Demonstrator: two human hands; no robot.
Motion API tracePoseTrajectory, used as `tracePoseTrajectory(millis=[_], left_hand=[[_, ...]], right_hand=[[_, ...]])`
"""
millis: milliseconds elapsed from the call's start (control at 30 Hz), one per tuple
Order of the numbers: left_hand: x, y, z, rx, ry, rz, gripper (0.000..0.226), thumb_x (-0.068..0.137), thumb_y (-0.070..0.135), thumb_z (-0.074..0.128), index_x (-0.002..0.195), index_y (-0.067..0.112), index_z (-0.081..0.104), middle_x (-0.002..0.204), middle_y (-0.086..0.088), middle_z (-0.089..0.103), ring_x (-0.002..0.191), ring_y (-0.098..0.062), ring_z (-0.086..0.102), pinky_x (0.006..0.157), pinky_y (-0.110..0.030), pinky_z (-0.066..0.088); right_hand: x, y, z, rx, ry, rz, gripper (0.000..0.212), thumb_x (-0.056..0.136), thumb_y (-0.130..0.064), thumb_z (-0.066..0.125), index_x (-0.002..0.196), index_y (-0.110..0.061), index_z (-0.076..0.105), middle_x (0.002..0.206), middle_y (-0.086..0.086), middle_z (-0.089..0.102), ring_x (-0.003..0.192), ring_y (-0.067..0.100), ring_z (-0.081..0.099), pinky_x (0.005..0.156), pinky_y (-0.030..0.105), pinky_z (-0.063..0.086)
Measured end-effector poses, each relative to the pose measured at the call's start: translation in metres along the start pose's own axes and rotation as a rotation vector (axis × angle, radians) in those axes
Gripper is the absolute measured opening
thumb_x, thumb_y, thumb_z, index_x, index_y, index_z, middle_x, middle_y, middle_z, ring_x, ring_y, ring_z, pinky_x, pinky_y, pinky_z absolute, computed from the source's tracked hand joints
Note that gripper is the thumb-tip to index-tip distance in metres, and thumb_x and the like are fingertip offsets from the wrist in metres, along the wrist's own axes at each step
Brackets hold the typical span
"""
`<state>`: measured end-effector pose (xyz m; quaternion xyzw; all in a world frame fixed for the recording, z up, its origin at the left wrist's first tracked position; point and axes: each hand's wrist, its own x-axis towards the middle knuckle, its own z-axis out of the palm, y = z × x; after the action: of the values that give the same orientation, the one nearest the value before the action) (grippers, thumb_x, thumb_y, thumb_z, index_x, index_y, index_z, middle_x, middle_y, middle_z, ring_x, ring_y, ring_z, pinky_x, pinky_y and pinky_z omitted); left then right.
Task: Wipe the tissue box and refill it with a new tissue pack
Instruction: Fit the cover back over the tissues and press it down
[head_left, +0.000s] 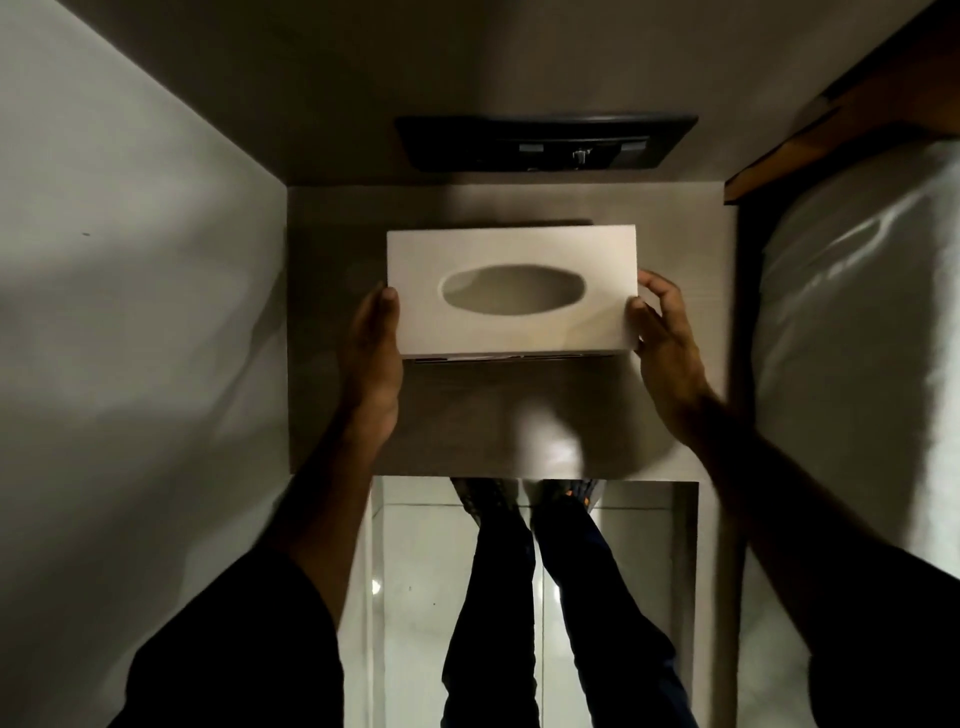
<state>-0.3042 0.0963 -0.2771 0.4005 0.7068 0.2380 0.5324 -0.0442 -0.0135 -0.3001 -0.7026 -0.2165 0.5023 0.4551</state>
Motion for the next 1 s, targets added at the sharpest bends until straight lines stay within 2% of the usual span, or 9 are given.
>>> tracePoseTrajectory(millis=[133, 200, 267, 367, 467, 633, 767, 900, 1000], left_hand=[[0.007, -0.005, 0.003, 0.001, -0.027, 0.006, 0.013, 0.095, 0.054, 0.047, 0.102, 0.05, 0.057, 0.084, 0.041, 0.062, 0.078, 0.026, 0.056, 0.063, -0.008, 0.046], [0.007, -0.009, 0.003, 0.001, -0.041, -0.017, 0.019, 0.096, 0.053, 0.047, 0.109, 0.046, 0.059, 0.099, 0.03, 0.065, 0.092, 0.018, 0.059, 0.078, -0.019, 0.048], [0.008, -0.016, 0.003, -0.011, -0.06, -0.037, 0.038, 0.096, 0.051, 0.047, 0.127, 0.031, 0.056, 0.12, 0.008, 0.065, 0.11, -0.007, 0.06, 0.093, -0.035, 0.05], [0.005, -0.022, 0.003, -0.038, -0.097, -0.034, 0.042, 0.099, 0.046, 0.045, 0.133, 0.021, 0.053, 0.126, -0.007, 0.064, 0.113, -0.024, 0.062, 0.097, -0.047, 0.052], [0.001, -0.024, 0.004, -0.036, -0.065, -0.071, 0.048, 0.099, 0.044, 0.045, 0.138, 0.017, 0.048, 0.133, -0.011, 0.059, 0.121, -0.028, 0.058, 0.103, -0.053, 0.047], [0.001, -0.019, 0.006, -0.024, -0.053, -0.071, 0.044, 0.101, 0.039, 0.044, 0.139, 0.018, 0.047, 0.133, -0.01, 0.06, 0.12, -0.027, 0.059, 0.101, -0.052, 0.049], [0.005, -0.016, 0.007, -0.041, -0.052, -0.084, 0.044, 0.101, 0.039, 0.045, 0.14, 0.019, 0.046, 0.133, -0.009, 0.059, 0.12, -0.026, 0.059, 0.102, -0.05, 0.049], [0.006, -0.017, 0.009, -0.034, -0.03, -0.092, 0.046, 0.1, 0.041, 0.047, 0.141, 0.019, 0.045, 0.136, -0.009, 0.058, 0.122, -0.026, 0.057, 0.103, -0.051, 0.048], [0.008, -0.018, 0.01, -0.01, -0.012, -0.079, 0.043, 0.1, 0.041, 0.046, 0.139, 0.022, 0.046, 0.134, -0.009, 0.059, 0.12, -0.025, 0.058, 0.101, -0.05, 0.05]], right_hand=[[0.003, 0.008, 0.004, -0.035, 0.009, 0.006, 0.032, 0.098, -0.043, 0.046, 0.13, -0.042, 0.044, 0.113, -0.024, 0.068, 0.101, 0.002, 0.066, 0.081, 0.025, 0.056], [0.003, 0.01, 0.005, -0.055, 0.02, -0.015, 0.035, 0.1, -0.039, 0.044, 0.135, -0.033, 0.041, 0.114, -0.024, 0.066, 0.099, -0.004, 0.065, 0.077, 0.019, 0.055], [0.004, 0.014, 0.004, -0.054, 0.023, -0.028, 0.036, 0.102, -0.033, 0.042, 0.137, -0.025, 0.04, 0.116, -0.02, 0.064, 0.094, -0.008, 0.066, 0.072, 0.013, 0.053], [0.003, 0.018, 0.004, -0.055, 0.021, -0.038, 0.041, 0.103, -0.027, 0.04, 0.142, -0.012, 0.036, 0.119, -0.01, 0.061, 0.091, -0.01, 0.065, 0.069, 0.01, 0.052], [0.003, 0.018, 0.007, -0.091, 0.011, -0.046, 0.047, 0.102, -0.03, 0.037, 0.143, -0.007, 0.033, 0.12, -0.007, 0.059, 0.091, -0.011, 0.064, 0.069, 0.013, 0.053], [0.002, 0.018, 0.009, -0.098, 0.001, -0.075, 0.04, 0.107, -0.022, 0.033, 0.144, -0.005, 0.03, 0.135, 0.01, 0.052, 0.105, 0.007, 0.061, 0.077, 0.019, 0.056], [0.003, 0.019, 0.011, -0.138, 0.016, -0.069, 0.037, 0.108, -0.011, 0.031, 0.143, 0.001, 0.029, 0.13, 0.008, 0.05, 0.092, -0.017, 0.059, 0.072, 0.01, 0.052], [0.002, 0.019, 0.014, -0.142, 0.039, -0.063, 0.042, 0.106, -0.018, 0.033, 0.143, 0.002, 0.029, 0.123, 0.0, 0.055, 0.089, -0.02, 0.059, 0.069, 0.007, 0.05], [0.001, 0.016, 0.016, -0.142, 0.041, -0.068, 0.046, 0.103, -0.023, 0.033, 0.143, 0.001, 0.029, 0.127, 0.005, 0.054, 0.09, -0.019, 0.059, 0.069, 0.007, 0.05]])
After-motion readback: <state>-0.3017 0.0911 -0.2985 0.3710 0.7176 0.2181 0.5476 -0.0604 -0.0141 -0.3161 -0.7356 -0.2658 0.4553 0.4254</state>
